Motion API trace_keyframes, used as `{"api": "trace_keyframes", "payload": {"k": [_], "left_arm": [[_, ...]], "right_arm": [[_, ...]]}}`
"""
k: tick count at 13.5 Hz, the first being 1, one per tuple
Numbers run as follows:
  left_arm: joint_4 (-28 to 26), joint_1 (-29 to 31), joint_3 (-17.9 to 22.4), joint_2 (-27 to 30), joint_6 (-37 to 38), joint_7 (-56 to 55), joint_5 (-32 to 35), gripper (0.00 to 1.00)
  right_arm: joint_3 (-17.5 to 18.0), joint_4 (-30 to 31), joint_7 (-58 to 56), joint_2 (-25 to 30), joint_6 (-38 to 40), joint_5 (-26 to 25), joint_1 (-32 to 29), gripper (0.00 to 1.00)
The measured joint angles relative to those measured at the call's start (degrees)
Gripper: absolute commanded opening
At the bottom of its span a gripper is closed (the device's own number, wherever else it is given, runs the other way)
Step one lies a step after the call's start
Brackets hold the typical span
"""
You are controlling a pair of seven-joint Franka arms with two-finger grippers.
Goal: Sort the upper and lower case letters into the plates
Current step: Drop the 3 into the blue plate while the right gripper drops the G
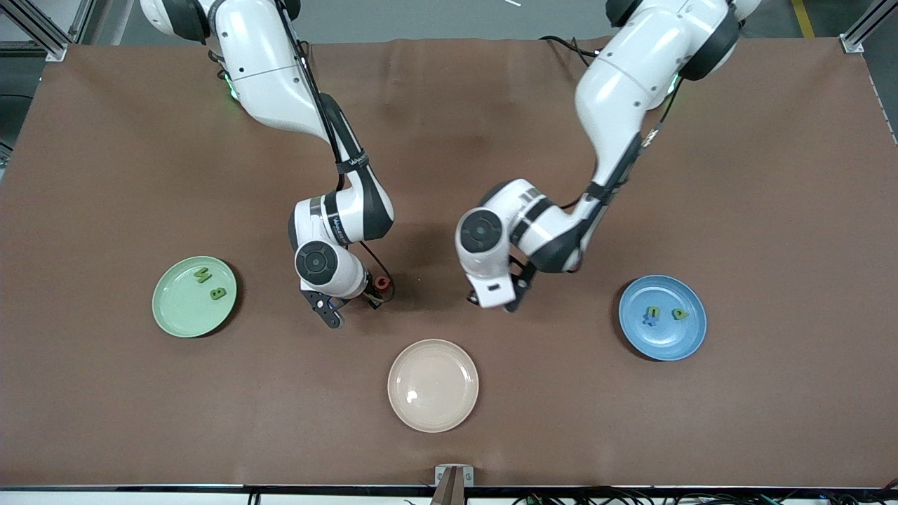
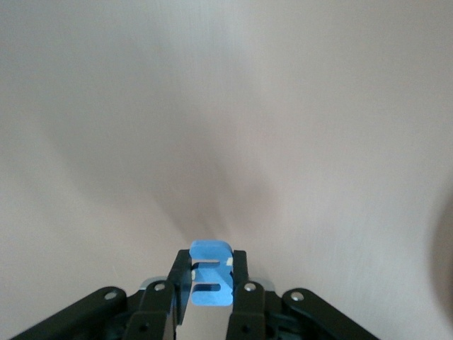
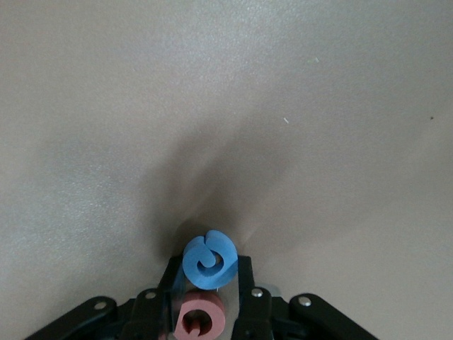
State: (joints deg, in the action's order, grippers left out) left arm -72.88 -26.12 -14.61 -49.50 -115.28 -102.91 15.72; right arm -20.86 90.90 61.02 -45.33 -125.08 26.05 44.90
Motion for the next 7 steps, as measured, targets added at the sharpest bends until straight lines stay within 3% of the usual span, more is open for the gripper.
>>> {"api": "trace_keyframes", "payload": {"k": [5, 7], "left_arm": [[-0.2, 13.2, -0.4, 3.6, 4.0, 17.2, 0.0, 0.01], [-1.3, 17.8, -0.7, 3.6, 4.1, 22.2, 0.0, 0.01]], "right_arm": [[-0.5, -0.6, -1.1, 0.1, 0.9, 0.0, -0.3, 0.11], [-1.5, -1.5, -7.4, 1.3, 5.0, 0.0, -1.6, 0.11]]}}
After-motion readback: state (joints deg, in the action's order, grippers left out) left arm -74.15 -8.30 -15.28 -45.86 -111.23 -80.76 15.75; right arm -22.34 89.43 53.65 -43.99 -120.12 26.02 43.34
